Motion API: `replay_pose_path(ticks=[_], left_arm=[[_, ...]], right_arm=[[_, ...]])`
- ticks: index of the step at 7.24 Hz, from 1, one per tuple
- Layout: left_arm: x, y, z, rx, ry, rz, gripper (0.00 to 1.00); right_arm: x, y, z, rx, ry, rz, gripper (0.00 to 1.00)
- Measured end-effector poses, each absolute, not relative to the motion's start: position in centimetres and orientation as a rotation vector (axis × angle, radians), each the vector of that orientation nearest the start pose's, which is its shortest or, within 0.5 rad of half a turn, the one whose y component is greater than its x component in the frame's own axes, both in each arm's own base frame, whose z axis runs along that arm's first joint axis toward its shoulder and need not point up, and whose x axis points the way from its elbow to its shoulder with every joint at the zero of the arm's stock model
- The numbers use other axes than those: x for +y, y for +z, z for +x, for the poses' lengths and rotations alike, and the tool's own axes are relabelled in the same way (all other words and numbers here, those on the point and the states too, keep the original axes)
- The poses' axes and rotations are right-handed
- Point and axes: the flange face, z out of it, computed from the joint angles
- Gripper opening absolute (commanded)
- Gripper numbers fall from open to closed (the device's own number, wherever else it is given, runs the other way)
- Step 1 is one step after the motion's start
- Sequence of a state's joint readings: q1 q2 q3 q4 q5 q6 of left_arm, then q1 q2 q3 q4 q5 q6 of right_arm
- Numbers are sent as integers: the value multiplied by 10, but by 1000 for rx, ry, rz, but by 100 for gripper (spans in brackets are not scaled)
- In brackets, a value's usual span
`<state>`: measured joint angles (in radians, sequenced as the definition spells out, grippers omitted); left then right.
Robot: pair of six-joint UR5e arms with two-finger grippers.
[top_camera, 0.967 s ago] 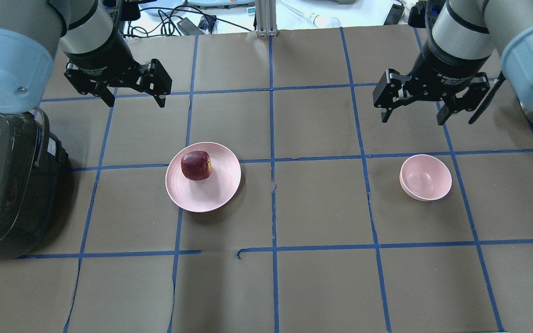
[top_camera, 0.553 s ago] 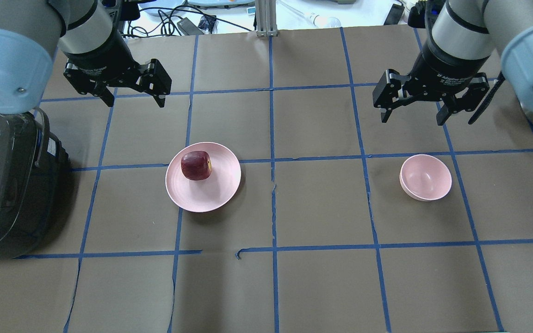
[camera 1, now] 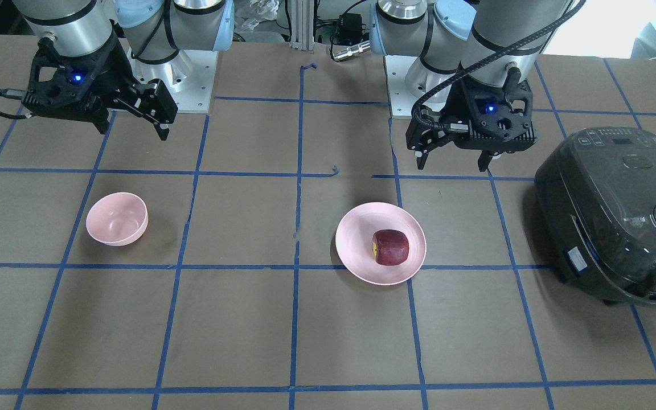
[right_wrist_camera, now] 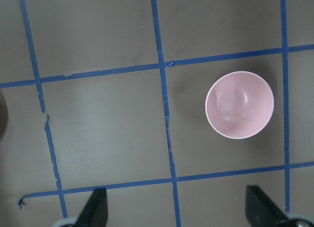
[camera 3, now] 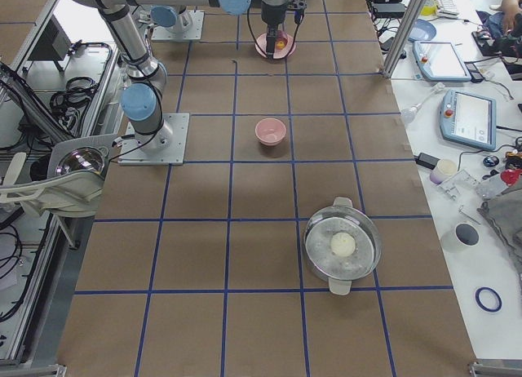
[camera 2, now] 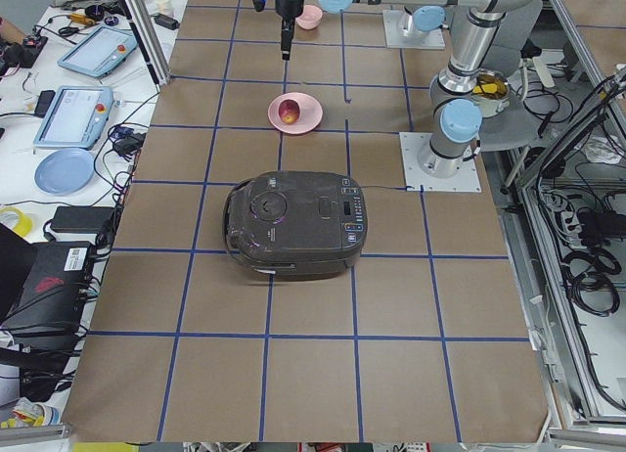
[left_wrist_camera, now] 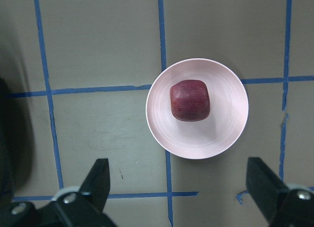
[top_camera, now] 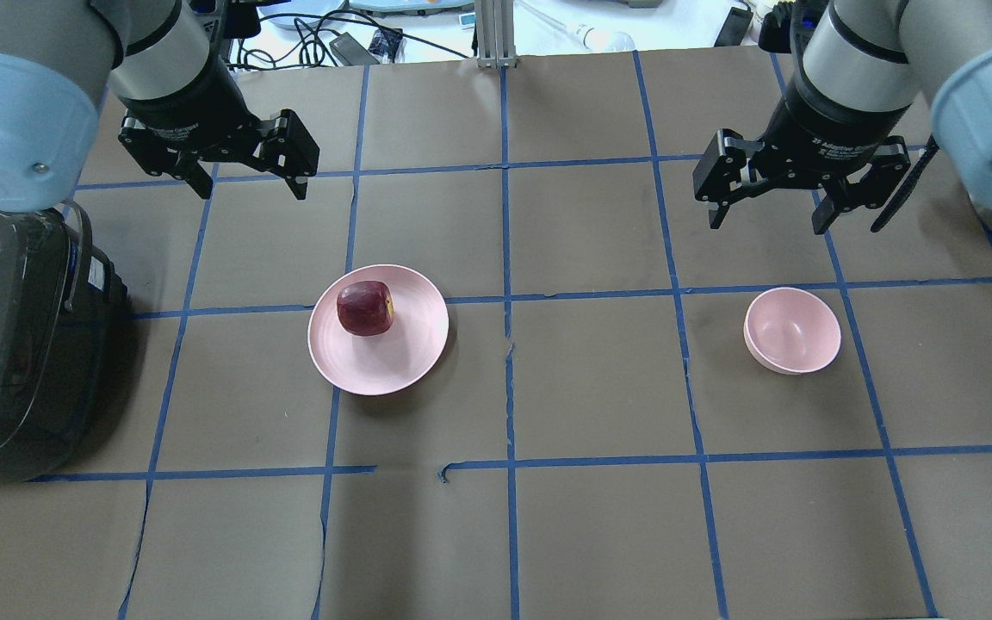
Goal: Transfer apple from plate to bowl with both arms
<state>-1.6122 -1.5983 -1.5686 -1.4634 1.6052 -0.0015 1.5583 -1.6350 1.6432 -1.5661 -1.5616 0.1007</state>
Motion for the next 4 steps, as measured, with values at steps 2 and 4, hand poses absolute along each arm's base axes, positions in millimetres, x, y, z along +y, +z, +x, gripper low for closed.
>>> replay_pose_path(ticks=[2, 4], left_arm=[[-505, 486, -151, 3106, -127, 60, 100], [-506, 485, -151, 3105, -125, 60, 100]], right_arm=[[-471, 475, 124, 3132, 26, 175, 100], [-500, 450, 109, 3134, 25, 151, 100]])
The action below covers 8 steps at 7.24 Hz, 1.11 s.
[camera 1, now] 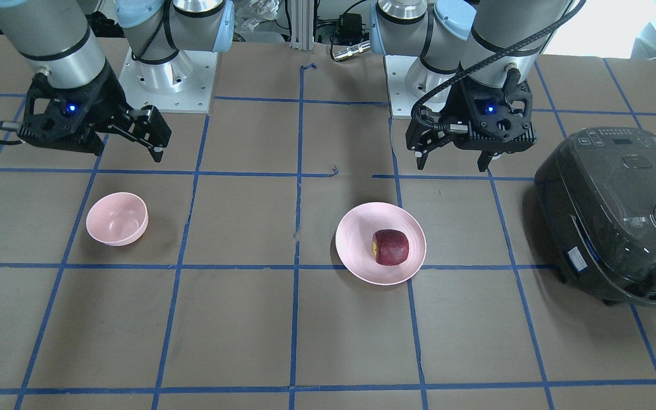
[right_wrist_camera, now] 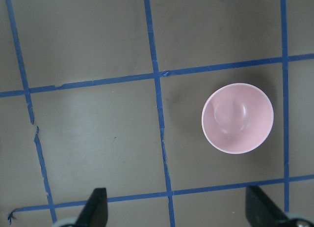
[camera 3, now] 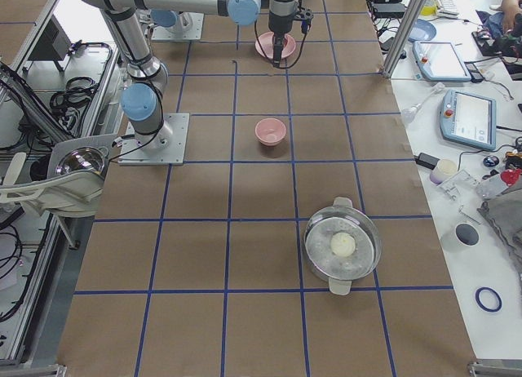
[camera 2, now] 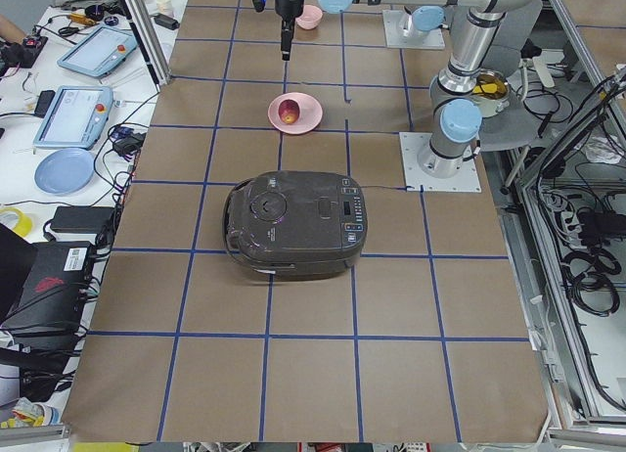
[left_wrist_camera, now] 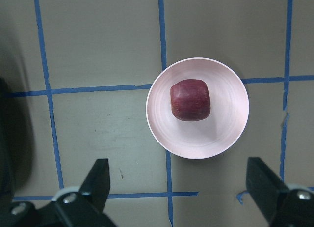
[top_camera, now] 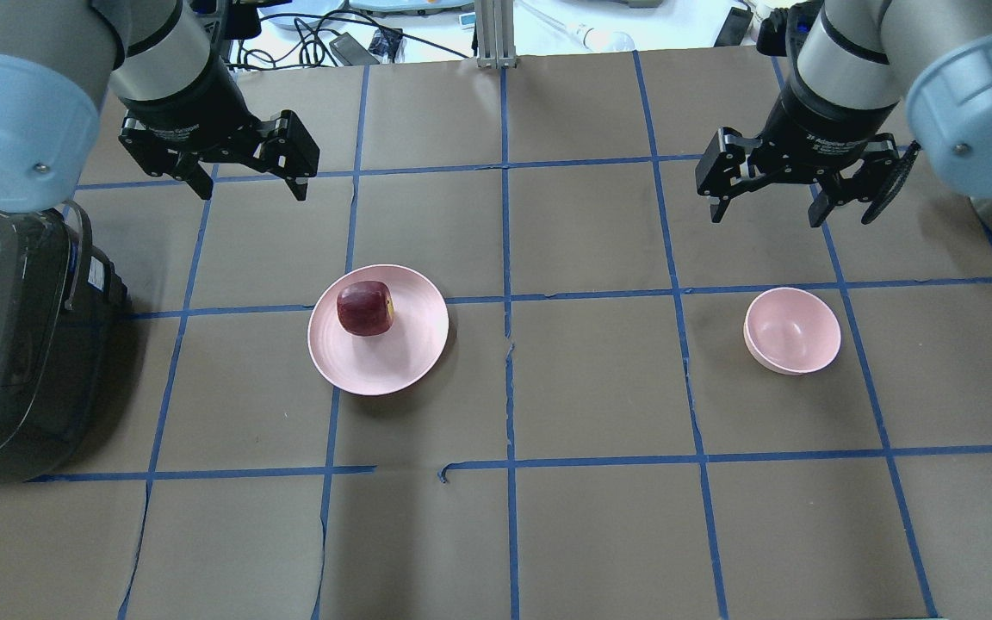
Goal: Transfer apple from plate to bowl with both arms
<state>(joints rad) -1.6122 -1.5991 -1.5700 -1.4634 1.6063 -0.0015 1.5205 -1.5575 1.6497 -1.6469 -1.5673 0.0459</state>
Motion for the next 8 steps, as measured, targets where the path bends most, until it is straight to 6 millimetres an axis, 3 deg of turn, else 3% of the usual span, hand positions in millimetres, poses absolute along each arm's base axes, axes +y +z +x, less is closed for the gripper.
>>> replay_pose_path(ticks=[1, 3, 5, 6, 8], left_arm=[[-506, 485, -151, 3104, -126, 60, 100], [-506, 486, -151, 3104, -126, 60, 100], [-506, 486, -151, 3104, -128, 60, 100], [-506, 486, -151, 3104, -128, 59, 100], [-506, 486, -150, 3106, -126, 58, 100]], right_arm=[[-516, 435, 87, 3137, 30, 92, 100], [-549, 394, 14, 3117, 61, -79, 100], [-572, 353, -24, 3119, 7, -200, 100], [-571, 326, -36, 3110, 36, -217, 100], [-550, 270, -51, 3079, 124, -247, 100]])
